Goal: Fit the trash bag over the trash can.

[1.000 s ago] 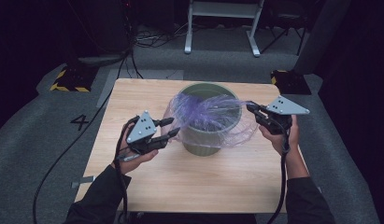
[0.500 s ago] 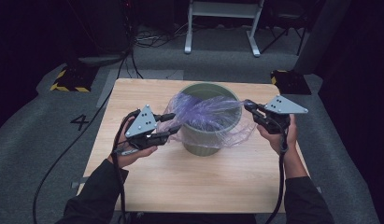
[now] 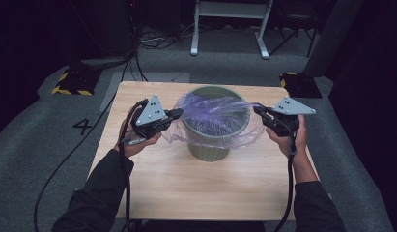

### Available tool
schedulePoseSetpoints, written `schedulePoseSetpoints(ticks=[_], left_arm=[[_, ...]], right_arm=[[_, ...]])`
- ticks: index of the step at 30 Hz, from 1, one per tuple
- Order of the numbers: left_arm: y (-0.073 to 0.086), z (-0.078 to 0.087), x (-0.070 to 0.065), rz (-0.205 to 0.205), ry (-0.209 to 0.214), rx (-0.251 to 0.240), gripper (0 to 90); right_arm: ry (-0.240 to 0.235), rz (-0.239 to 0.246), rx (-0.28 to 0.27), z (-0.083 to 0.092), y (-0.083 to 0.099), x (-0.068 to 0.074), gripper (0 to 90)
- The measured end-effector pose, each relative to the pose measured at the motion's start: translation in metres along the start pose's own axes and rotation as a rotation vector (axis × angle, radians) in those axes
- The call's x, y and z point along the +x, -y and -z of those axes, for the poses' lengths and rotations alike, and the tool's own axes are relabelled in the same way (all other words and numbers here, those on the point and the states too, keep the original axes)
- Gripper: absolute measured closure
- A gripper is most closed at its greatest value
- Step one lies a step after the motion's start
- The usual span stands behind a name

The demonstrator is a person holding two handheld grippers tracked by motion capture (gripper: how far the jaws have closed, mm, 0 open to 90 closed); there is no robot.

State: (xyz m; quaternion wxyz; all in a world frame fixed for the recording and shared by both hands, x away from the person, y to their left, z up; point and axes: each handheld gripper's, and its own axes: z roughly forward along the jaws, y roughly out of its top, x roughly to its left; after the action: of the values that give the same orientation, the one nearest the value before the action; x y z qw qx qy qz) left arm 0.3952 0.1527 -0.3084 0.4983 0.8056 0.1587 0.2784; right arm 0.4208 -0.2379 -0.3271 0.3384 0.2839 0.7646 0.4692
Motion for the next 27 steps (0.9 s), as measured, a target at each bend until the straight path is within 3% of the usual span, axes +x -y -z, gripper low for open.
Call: schedulePoseSetpoints(ticks=[5, 7, 12, 20, 27], left_arm=[[-0.001, -0.015, 0.016, 0.005, -0.04, 0.05, 89.3], [0.002, -0.024, 0.025, 0.035, -0.041, 0.066, 89.4], [0.006, -0.043, 0.04, 0.052, -0.078, 0.091, 89.3], [0.023, -0.07, 0.063, 0.17, -0.105, 0.1, 87.1], [0.039, -0.092, 0.072, 0.242, -0.08, 0.121, 87.6]], right_arm=[[0.004, -0.036, 0.025, -0.005, 0.007, -0.008, 87.3], [0.012, -0.045, 0.041, -0.007, 0.009, -0.01, 87.6], [0.012, -0.071, 0.084, -0.015, 0.015, -0.016, 87.7], [0.011, -0.121, 0.133, -0.037, 0.022, -0.023, 87.6], [0.01, -0.174, 0.148, -0.051, 0.028, -0.027, 87.3]])
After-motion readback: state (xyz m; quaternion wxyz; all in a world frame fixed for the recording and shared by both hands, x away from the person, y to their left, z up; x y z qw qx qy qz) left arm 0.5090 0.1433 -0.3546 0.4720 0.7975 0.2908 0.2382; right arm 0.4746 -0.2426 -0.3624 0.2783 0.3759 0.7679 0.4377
